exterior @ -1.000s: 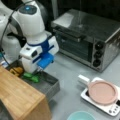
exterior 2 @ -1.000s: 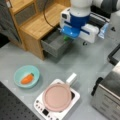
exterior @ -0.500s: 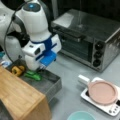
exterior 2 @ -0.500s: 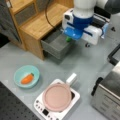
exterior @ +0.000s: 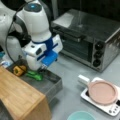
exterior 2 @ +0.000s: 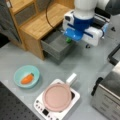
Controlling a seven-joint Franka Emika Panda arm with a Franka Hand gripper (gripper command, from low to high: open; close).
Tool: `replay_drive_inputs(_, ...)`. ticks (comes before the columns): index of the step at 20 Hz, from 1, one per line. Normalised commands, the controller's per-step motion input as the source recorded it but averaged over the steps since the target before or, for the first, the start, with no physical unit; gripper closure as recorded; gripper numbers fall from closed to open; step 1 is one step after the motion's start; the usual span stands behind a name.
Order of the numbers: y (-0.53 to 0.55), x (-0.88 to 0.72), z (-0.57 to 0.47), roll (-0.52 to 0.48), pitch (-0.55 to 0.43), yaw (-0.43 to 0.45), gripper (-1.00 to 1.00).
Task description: Open the drawer. Pick up the carrot. Put the carrots in the drawer.
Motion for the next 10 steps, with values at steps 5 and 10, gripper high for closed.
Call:
replay_drive_inputs(5,0.27,0.27,0.06,0.080,0.032,-0.176,-1.00)
replay_drive_inputs(10,0.16,0.27,0.11,0.077,0.051,-0.134,-1.00)
